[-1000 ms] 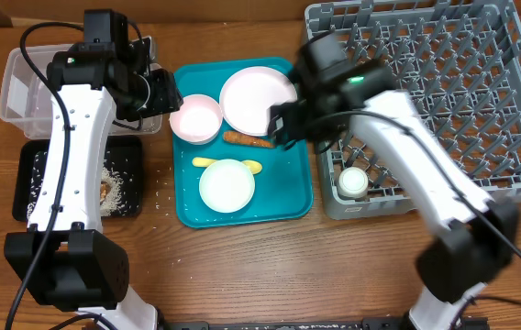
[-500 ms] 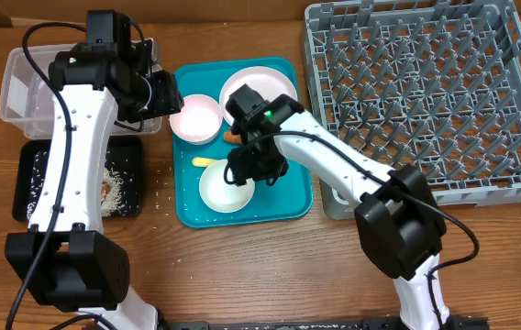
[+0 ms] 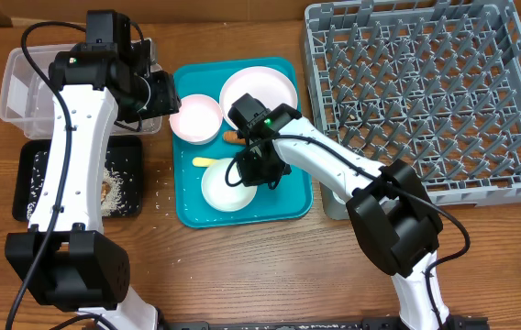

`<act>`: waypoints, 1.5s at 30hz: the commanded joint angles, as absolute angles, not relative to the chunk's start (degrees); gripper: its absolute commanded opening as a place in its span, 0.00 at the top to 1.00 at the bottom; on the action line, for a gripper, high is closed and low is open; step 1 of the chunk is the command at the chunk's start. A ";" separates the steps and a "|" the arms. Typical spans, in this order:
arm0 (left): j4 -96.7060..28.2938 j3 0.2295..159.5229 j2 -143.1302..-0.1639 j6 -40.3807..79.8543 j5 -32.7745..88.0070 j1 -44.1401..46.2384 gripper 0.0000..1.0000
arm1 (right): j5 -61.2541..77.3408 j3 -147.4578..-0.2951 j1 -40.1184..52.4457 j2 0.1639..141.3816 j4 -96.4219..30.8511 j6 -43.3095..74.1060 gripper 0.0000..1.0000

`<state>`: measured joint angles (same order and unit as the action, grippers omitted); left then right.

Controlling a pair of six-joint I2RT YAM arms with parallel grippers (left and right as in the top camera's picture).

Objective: Sort waste into correct bins and load items into the dishwasher
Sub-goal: 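Grasp the rim of the white bowl with the right gripper, then carry the white bowl to the dish rack and set it upside down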

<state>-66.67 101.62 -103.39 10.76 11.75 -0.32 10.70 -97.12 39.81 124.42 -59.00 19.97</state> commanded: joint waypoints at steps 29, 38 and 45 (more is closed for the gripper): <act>-62.54 100.40 -103.77 10.31 10.04 0.97 0.43 | -66.15 -119.17 20.10 123.37 -30.87 2.98 0.96; -61.82 98.30 -103.77 10.31 9.63 1.06 0.43 | -68.27 -119.17 18.90 133.38 -17.45 -11.14 0.96; -60.82 98.30 -103.77 10.31 9.43 1.10 0.43 | -67.46 -119.17 18.92 136.68 -20.25 -10.48 0.96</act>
